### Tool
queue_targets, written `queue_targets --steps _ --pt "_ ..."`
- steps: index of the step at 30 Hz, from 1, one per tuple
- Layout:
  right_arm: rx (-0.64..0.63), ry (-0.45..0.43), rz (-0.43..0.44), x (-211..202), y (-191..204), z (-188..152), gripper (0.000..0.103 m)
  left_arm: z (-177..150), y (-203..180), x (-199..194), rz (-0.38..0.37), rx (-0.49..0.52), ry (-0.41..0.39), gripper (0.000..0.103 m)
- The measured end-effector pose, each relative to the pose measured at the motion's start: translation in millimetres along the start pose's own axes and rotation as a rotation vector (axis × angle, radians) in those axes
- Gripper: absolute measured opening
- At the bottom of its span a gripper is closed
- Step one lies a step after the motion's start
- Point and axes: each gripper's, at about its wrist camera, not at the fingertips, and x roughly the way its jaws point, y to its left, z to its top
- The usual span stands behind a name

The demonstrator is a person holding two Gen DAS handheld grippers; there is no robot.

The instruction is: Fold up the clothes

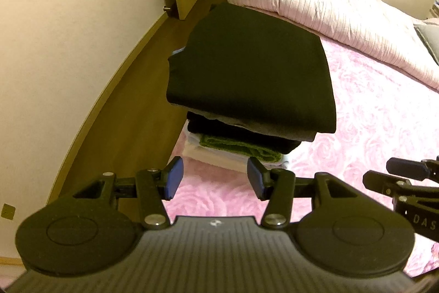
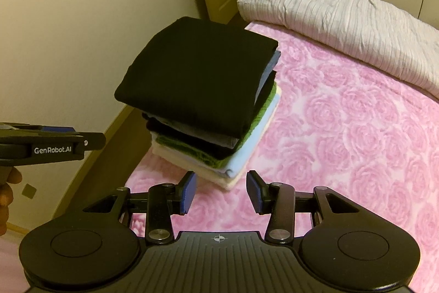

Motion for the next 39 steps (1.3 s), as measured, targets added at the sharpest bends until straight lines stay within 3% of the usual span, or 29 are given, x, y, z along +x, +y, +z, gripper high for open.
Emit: queue_targets --steps 8,15,28,39 --pt "-0.038 -0.019 0.017 -7 -31 3 0.044 -2 -23 -1 0.027 -0.055 0.002 0.047" --pt "-0.151 0.026 0.093 -8 -76 5 0.044 -25 -72 -11 0.078 -0.179 0.017 0.047" --pt "-0.490 0.054 0.228 -37 -148 -5 0.044 -72 -187 -60 0.243 -0.432 -0.003 0.048" --pt "-0.616 0.073 0.292 -40 -190 -5 0.044 -87 -249 -72 0.375 -0.558 0.006 0.055"
